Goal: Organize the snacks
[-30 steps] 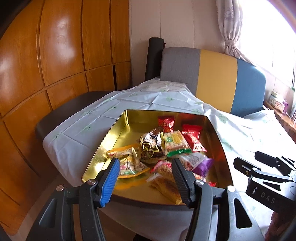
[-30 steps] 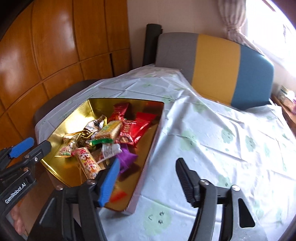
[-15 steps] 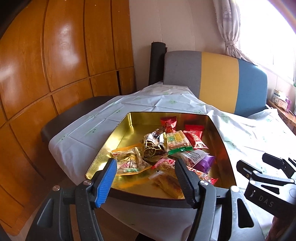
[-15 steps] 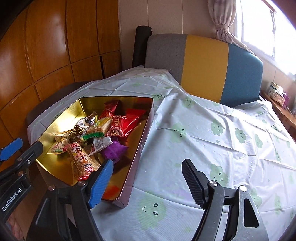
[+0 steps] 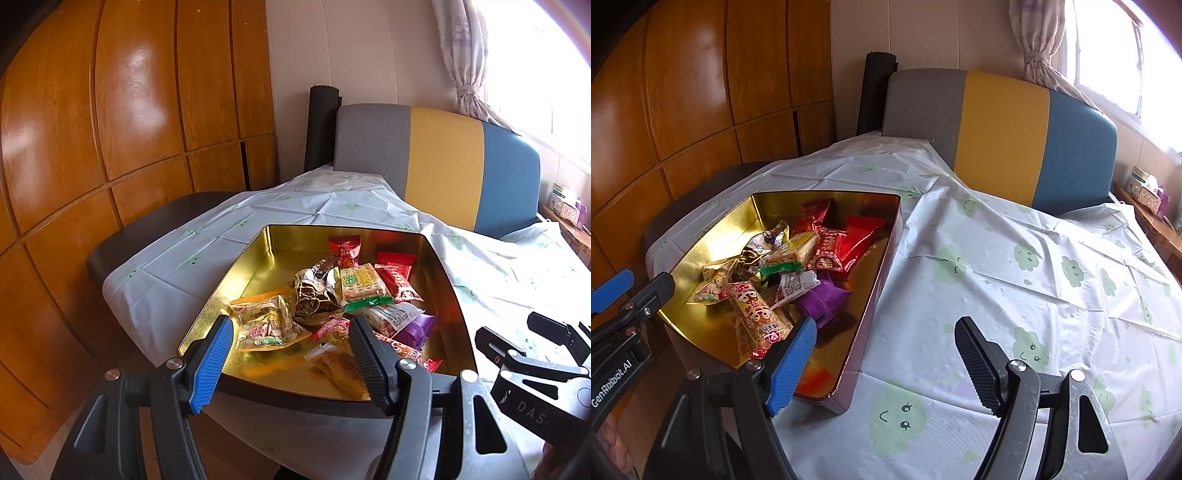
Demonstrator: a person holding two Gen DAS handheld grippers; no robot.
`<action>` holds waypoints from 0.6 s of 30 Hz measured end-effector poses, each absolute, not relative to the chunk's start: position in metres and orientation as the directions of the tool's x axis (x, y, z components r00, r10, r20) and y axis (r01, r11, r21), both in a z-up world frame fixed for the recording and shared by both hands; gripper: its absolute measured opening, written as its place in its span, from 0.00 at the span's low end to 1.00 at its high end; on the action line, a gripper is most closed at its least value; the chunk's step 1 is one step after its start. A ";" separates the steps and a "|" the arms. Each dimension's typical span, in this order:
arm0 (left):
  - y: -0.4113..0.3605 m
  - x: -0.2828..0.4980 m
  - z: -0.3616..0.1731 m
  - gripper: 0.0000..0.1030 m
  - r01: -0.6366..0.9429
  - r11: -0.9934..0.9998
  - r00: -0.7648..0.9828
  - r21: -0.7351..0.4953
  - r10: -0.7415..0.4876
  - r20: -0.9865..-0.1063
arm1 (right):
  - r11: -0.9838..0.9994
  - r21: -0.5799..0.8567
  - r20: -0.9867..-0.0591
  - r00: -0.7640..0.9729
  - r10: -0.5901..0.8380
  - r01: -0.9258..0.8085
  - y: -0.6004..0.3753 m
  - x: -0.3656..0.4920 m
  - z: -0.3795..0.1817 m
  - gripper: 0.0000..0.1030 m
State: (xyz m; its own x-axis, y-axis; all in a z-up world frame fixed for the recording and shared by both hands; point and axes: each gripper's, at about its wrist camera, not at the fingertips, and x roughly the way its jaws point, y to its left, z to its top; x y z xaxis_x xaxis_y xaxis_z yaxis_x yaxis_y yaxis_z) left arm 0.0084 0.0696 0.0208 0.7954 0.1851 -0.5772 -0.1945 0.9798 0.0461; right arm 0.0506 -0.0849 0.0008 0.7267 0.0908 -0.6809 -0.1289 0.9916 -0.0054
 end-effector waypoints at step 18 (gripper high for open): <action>0.071 0.006 0.023 0.64 -0.200 0.979 0.798 0.042 0.188 -0.572 | 0.992 -0.016 -0.662 0.745 0.084 -0.126 -0.083 0.048 0.006 0.76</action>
